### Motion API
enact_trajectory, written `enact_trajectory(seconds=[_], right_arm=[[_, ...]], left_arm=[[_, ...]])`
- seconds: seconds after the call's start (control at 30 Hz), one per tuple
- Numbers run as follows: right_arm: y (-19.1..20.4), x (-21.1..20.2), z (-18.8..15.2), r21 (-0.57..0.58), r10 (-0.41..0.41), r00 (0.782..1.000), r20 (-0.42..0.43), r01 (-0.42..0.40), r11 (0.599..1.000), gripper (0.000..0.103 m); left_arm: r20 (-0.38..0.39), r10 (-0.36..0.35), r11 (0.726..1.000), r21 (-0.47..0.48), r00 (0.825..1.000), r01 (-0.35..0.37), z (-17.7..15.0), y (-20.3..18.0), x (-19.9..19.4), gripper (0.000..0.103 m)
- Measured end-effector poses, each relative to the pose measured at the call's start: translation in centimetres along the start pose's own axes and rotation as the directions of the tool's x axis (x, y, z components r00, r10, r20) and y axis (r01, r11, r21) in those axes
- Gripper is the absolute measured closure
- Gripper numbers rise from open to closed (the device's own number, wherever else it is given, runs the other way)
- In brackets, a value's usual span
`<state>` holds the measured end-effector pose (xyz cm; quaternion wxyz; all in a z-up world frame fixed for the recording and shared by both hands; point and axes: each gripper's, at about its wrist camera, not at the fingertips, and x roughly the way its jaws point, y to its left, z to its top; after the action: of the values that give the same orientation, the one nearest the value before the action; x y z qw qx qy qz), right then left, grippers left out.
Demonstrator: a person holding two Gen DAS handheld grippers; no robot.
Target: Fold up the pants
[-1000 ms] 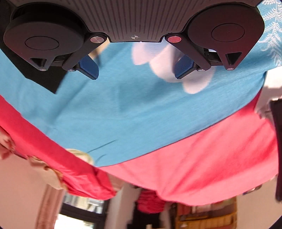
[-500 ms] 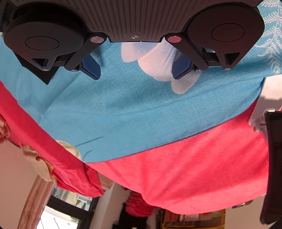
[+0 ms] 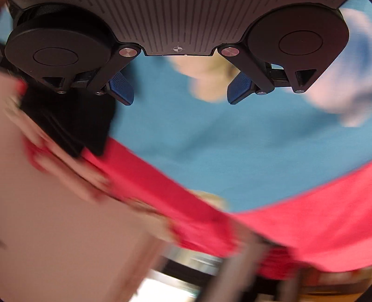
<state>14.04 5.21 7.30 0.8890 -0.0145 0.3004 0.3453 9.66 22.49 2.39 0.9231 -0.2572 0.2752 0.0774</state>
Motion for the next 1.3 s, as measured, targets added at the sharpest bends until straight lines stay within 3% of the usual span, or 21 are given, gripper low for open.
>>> enact_trajectory(seconds=[0.07, 0.2, 0.3, 0.37, 0.43, 0.5, 0.6, 0.67, 0.73, 0.8, 0.83, 0.87, 0.9, 1.0, 1.03, 1.07, 1.13, 1.17, 1.2, 1.3], right_arm=[[-2.1, -2.4, -0.1, 0.034, -0.013, 0.999, 0.041, 0.011, 0.999, 0.082], [-7.4, -7.8, -0.5, 0.117, -0.102, 0.986, 0.128, 0.087, 0.989, 0.082], [-12.9, -11.7, -2.0, 0.215, -0.174, 0.967, 0.187, 0.133, 0.968, 0.082], [-16.3, -13.8, -4.4, 0.295, -0.245, 0.949, 0.2, 0.18, 0.938, 0.082], [-19.9, -13.8, -7.3, 0.389, -0.308, 0.941, 0.138, 0.234, 0.891, 0.082], [-22.6, -12.7, -10.0, 0.446, -0.319, 0.947, 0.036, 0.271, 0.853, 0.081], [-23.7, -12.7, -11.8, 0.496, -0.26, 0.963, 0.076, 0.189, 0.847, 0.076], [-24.2, -13.3, -11.5, 0.519, -0.259, 0.96, 0.104, 0.169, 0.838, 0.052], [-24.3, -13.3, -10.9, 0.535, -0.249, 0.96, 0.125, 0.146, 0.832, 0.034], [-24.6, -12.9, -10.5, 0.537, -0.245, 0.962, 0.119, 0.145, 0.831, 0.033], [-24.6, -12.4, -10.5, 0.528, -0.254, 0.961, 0.112, 0.159, 0.834, 0.042], [-24.4, -12.7, -10.8, 0.513, -0.294, 0.951, 0.1, 0.203, 0.834, 0.08], [-24.5, -12.7, -10.9, 0.499, -0.345, 0.936, 0.076, 0.264, 0.826, 0.08], [-25.7, -14.8, -12.3, 0.557, -0.37, 0.922, 0.118, 0.247, 0.793, 0.08], [-25.8, -15.2, -12.6, 0.566, -0.38, 0.919, 0.108, 0.258, 0.783, 0.074], [-25.9, -15.6, -12.7, 0.581, -0.407, 0.908, 0.101, 0.279, 0.765, 0.058], [-25.0, -16.7, -12.4, 0.554, -0.515, 0.847, 0.129, 0.369, 0.746, 0.056], [-24.0, -16.7, -11.8, 0.496, -0.537, 0.829, 0.158, 0.403, 0.769, 0.056], [-23.1, -16.4, -11.2, 0.437, -0.532, 0.828, 0.176, 0.418, 0.796, 0.056], [-20.6, -14.3, -9.4, 0.287, -0.468, 0.859, 0.206, 0.404, 0.868, 0.054]], left_arm=[[-0.084, -0.133, 0.986, 0.092, 0.988, 0.14, -1.2, -4.2, 1.4, 0.0], [-0.115, -0.212, 0.941, 0.243, 0.97, 0.234, -3.2, -11.6, 2.1, 0.0], [-0.176, -0.304, 0.897, 0.277, 0.936, 0.344, -4.6, -15.7, 2.7, 0.0], [-0.215, -0.324, 0.872, 0.31, 0.921, 0.379, -6.1, -17.6, 3.4, 0.0], [-0.245, -0.288, 0.867, 0.344, 0.926, 0.361, -7.6, -18.8, 4.4, 0.0], [-0.287, -0.225, 0.876, 0.358, 0.931, 0.322, -8.8, -19.1, 5.8, 0.0], [-0.317, -0.22, 0.887, 0.329, 0.922, 0.325, -9.4, -18.3, 6.8, 0.0], [-0.32, -0.23, 0.894, 0.305, 0.919, 0.329, -9.0, -17.6, 6.9, 0.0], [-0.322, -0.233, 0.897, 0.293, 0.917, 0.331, -8.7, -17.5, 7.1, 0.0], [-0.317, -0.223, 0.894, 0.31, 0.922, 0.323, -8.7, -18.0, 7.2, 0.0], [-0.313, -0.218, 0.891, 0.323, 0.924, 0.319, -8.8, -18.0, 7.1, 0.0], [-0.311, -0.21, 0.888, 0.336, 0.927, 0.314, -9.0, -18.2, 6.9, 0.0], [-0.308, -0.205, 0.885, 0.347, 0.929, 0.31, -9.2, -18.3, 6.8, 0.0], [-0.308, -0.202, 0.881, 0.359, 0.93, 0.31, -9.4, -18.4, 6.6, 0.0], [-0.308, -0.195, 0.88, 0.363, 0.931, 0.305, -9.5, -18.4, 6.5, 0.0], [-0.309, -0.19, 0.881, 0.366, 0.932, 0.3, -9.5, -18.5, 6.6, 0.0], [-0.306, -0.172, 0.881, 0.377, 0.936, 0.286, -9.2, -18.6, 6.2, 0.0], [-0.29, -0.166, 0.88, 0.389, 0.943, 0.274, -8.9, -18.7, 5.7, 0.0], [-0.266, -0.159, 0.878, 0.402, 0.951, 0.26, -8.6, -18.7, 5.2, 0.0], [-0.201, -0.144, 0.884, 0.414, 0.969, 0.217, -7.1, -19.0, 4.2, 0.0]])
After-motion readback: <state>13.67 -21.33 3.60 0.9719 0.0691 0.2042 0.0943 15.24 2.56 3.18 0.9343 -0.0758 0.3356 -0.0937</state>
